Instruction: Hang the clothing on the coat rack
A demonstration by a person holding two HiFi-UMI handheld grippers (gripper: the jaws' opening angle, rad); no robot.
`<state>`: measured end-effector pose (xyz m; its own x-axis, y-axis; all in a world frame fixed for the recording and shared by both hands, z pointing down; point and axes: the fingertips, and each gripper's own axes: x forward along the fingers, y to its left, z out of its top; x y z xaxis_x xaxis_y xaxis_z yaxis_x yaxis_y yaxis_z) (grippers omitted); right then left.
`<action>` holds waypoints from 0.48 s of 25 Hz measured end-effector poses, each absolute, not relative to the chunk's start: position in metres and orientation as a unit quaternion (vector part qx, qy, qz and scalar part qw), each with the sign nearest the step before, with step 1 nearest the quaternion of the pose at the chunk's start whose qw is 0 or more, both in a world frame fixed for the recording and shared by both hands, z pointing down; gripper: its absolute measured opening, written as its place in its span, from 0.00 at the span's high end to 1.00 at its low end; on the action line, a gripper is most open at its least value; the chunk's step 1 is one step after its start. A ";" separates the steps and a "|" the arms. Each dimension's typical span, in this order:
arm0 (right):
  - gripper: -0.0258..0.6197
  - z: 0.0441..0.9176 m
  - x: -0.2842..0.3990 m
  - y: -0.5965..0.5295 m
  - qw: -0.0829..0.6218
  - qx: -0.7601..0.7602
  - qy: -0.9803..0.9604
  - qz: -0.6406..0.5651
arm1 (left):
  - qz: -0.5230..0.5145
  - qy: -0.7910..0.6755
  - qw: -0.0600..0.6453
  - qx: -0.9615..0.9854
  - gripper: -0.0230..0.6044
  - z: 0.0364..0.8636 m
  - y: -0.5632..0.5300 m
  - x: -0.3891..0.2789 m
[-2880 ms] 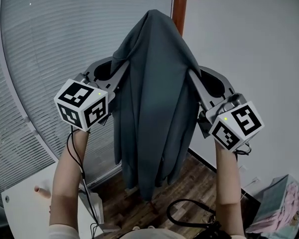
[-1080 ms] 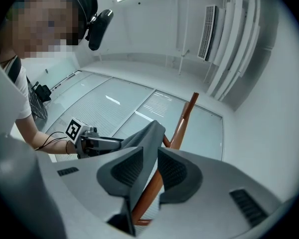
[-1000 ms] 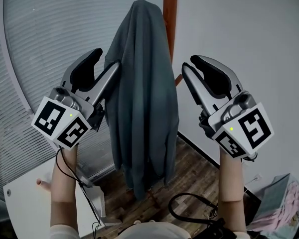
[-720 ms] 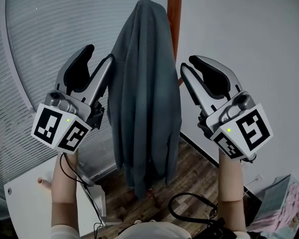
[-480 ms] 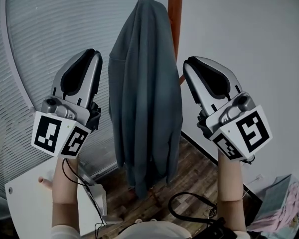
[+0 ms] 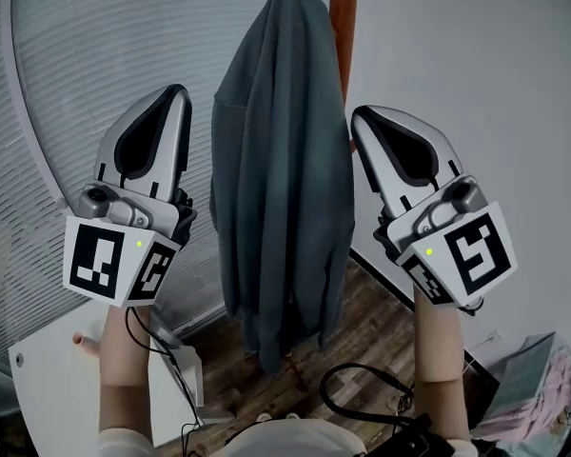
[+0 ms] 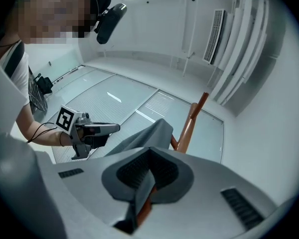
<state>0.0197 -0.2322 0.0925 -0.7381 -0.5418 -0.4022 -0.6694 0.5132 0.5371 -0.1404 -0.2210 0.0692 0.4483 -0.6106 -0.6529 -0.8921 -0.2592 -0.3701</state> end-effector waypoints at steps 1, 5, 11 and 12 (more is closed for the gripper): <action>0.93 0.092 0.020 -0.233 0.091 -0.352 0.864 0.349 | 0.194 0.488 0.361 -0.771 0.95 0.070 -0.221 -0.140; 0.93 0.089 0.022 -0.233 0.094 -0.352 0.863 0.350 | 0.192 0.489 0.359 -0.772 0.95 0.069 -0.222 -0.141; 0.93 0.087 0.021 -0.230 0.097 -0.350 0.861 0.355 | 0.174 0.496 0.370 -0.766 0.95 0.069 -0.224 -0.137; 0.93 0.087 0.020 -0.231 0.095 -0.350 0.861 0.356 | 0.172 0.496 0.370 -0.767 0.95 0.069 -0.224 -0.137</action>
